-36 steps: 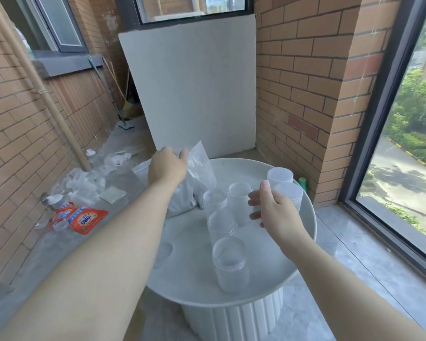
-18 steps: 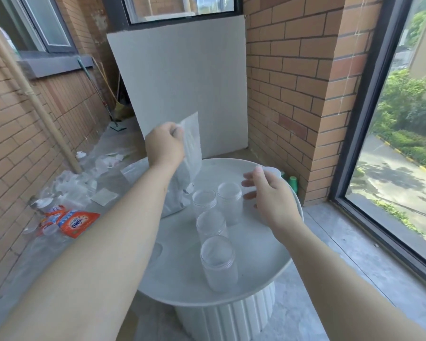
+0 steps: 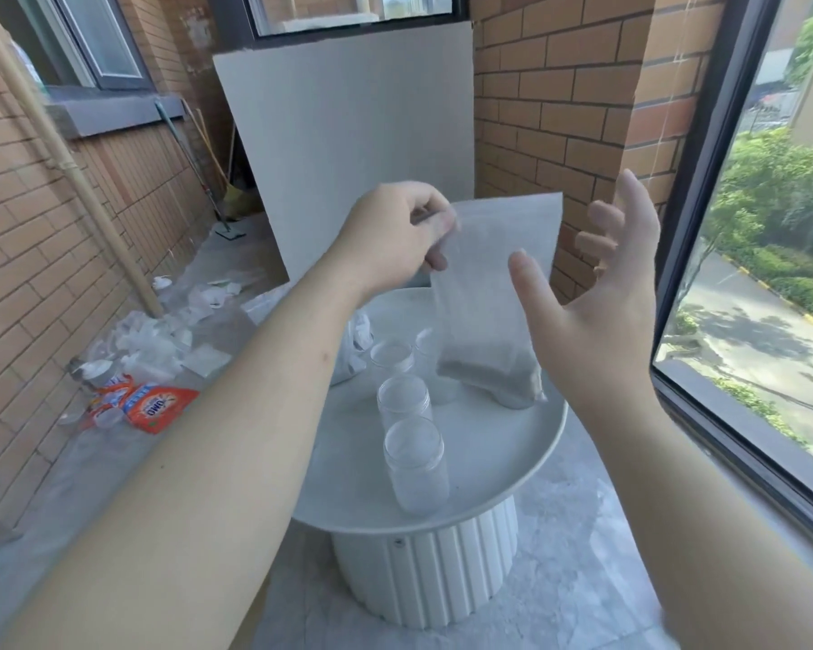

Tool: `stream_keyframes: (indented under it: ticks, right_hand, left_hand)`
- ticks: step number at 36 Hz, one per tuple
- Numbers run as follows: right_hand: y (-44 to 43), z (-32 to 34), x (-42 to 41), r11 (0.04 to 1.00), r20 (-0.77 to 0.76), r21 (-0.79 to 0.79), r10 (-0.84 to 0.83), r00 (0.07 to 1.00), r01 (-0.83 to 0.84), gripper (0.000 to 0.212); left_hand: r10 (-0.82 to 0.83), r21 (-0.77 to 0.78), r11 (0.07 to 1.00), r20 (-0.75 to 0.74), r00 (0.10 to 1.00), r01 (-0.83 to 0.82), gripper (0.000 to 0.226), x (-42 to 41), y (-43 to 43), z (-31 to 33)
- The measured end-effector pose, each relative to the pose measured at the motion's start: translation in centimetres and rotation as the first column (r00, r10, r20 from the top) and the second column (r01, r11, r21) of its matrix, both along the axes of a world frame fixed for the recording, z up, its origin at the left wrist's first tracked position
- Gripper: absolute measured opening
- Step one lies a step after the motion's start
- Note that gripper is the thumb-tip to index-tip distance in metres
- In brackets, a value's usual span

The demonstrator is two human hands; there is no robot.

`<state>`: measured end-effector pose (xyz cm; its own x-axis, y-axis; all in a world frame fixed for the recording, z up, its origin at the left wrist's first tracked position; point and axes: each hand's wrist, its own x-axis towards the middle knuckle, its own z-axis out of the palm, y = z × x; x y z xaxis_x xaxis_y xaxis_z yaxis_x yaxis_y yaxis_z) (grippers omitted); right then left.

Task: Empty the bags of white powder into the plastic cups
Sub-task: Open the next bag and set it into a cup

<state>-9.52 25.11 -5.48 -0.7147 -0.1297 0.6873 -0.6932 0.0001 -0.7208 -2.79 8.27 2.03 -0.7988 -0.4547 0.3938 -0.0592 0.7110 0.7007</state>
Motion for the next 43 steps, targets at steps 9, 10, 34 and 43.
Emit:
stream_keyframes:
  ticks: [9,10,34,43]
  right_hand:
    - [-0.1,-2.5,1.0,0.995,0.039,0.099,-0.011,0.999,0.007,0.045]
    - [-0.4,-3.0,1.2,0.994,0.049,0.111,-0.003,0.999,-0.002,0.043]
    - [-2.8,-4.5,0.7,0.878,0.558,0.315,0.136,0.819,-0.36,0.024]
    - [-3.4,-4.6,0.1,0.849,0.723,0.222,0.187,0.665,-0.479,0.025]
  left_hand:
    - [-0.028,0.014,1.0,0.15,0.988,0.026,0.019,0.1,1.4,-3.6]
    - [-0.012,0.019,1.0,0.153,0.988,0.009,0.016,0.1,1.5,-3.9]
    - [0.117,0.803,0.572,0.124,0.985,-0.169,0.04,1.7,1.0,-10.8]
    - [0.088,0.806,0.572,0.124,0.988,-0.152,0.04,1.0,1.1,-11.0]
